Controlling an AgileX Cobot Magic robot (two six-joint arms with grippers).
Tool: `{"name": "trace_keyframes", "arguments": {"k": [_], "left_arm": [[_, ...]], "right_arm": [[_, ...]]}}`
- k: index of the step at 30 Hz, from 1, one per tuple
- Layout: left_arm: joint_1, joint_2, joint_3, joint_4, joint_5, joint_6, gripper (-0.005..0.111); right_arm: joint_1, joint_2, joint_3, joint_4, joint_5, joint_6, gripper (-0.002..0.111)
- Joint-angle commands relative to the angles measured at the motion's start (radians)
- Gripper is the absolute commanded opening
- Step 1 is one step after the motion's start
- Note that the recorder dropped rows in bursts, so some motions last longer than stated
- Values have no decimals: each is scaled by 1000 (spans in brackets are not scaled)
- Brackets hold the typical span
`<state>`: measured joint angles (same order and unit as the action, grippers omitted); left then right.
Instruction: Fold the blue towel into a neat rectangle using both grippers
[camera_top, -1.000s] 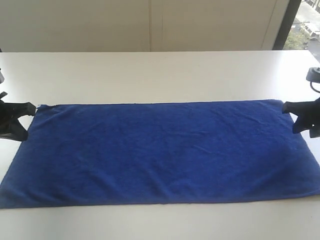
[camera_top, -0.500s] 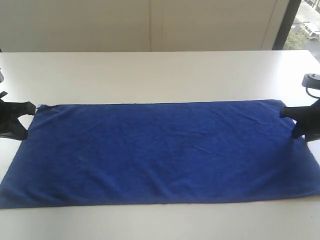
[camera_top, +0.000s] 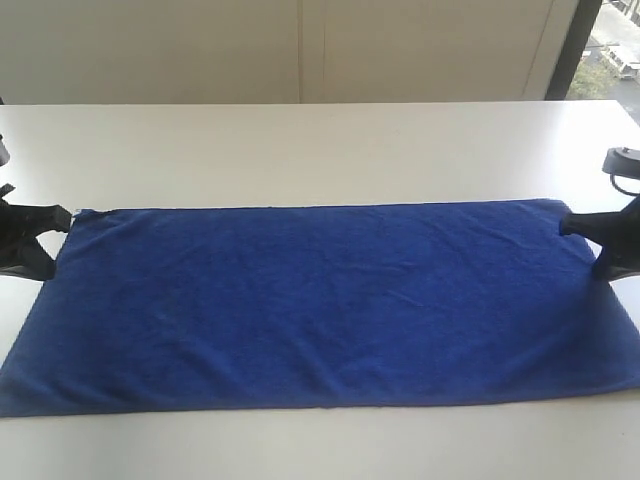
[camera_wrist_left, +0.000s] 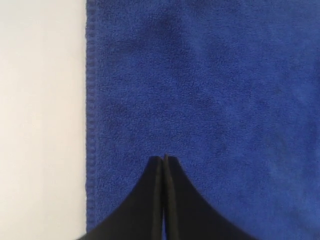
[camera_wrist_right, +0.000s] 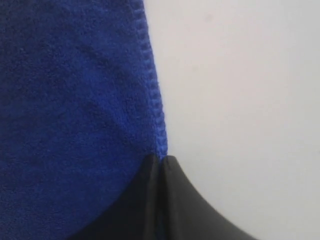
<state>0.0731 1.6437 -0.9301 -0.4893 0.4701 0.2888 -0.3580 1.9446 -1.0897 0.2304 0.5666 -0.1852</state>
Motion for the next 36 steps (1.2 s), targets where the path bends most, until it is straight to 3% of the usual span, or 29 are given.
{"name": "trace_keyframes", "arguments": {"k": [1, 12, 25, 36], "left_arm": [[3, 1, -3, -5, 19, 6, 0], [3, 1, -3, 1, 21, 6, 0], [3, 1, -3, 4, 19, 6, 0], [3, 1, -3, 4, 47, 6, 0]], "right_arm": [[-21, 21, -19, -51, 59, 17, 0], [-111, 13, -36, -96, 57, 60, 0], [-80, -176, -87, -48, 122, 55, 0], [-93, -201, -182, -200, 233, 118, 0]]}}
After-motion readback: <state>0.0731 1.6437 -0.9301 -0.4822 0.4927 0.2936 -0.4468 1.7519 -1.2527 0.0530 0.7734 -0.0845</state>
